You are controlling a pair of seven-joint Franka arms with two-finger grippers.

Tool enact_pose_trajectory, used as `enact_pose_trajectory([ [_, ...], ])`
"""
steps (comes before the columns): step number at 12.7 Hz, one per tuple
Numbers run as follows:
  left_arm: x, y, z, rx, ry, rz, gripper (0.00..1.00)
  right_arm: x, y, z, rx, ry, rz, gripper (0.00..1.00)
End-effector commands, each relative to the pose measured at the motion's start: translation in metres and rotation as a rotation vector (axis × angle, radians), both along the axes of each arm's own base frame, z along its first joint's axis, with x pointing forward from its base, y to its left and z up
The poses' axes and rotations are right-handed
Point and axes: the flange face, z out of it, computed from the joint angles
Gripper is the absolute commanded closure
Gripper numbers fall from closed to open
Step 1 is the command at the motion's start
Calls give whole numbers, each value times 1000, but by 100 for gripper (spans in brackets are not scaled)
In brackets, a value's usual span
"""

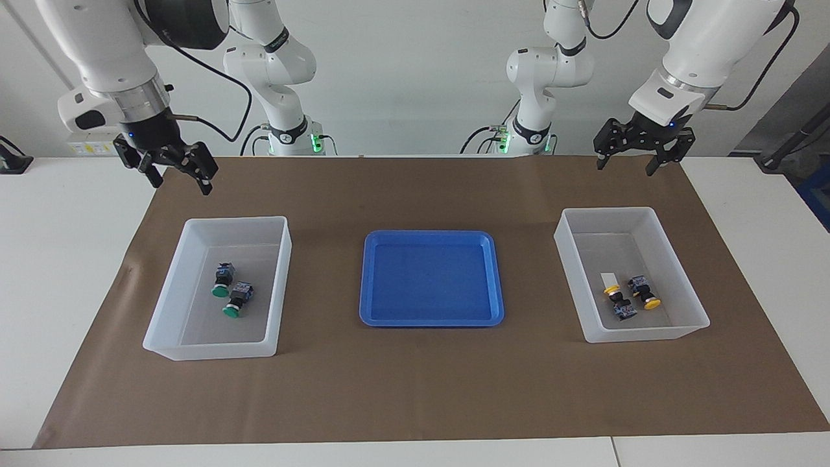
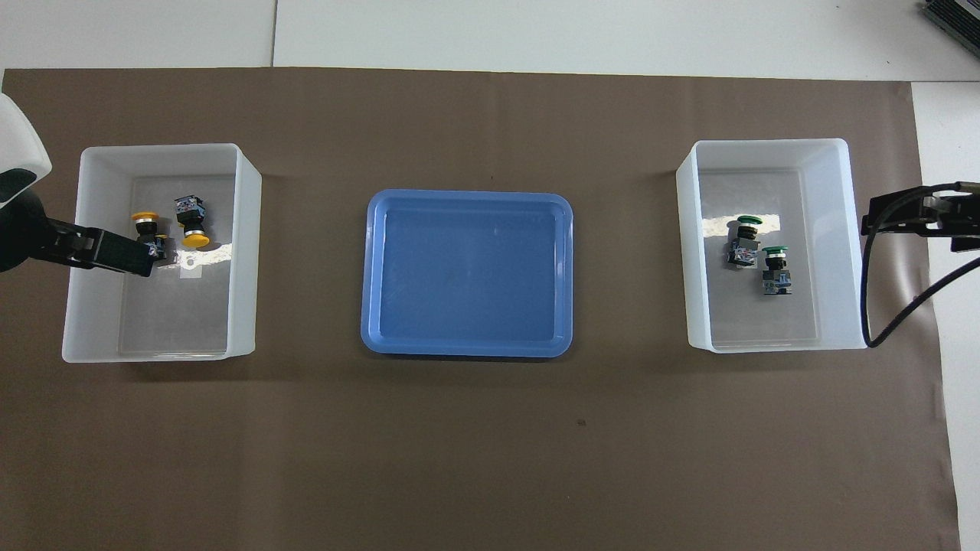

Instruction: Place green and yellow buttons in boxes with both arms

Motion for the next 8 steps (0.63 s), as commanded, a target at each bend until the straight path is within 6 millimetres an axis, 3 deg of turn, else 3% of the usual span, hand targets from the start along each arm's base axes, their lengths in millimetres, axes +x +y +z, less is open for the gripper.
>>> enact_pose_trajectory([
  [1,-7,2,3,16,6,12,0,-31,-11,27,-17,23,2,0],
  [8,-8,2,3,15,4,12,0,-45,-16,13,1,69,19,0],
])
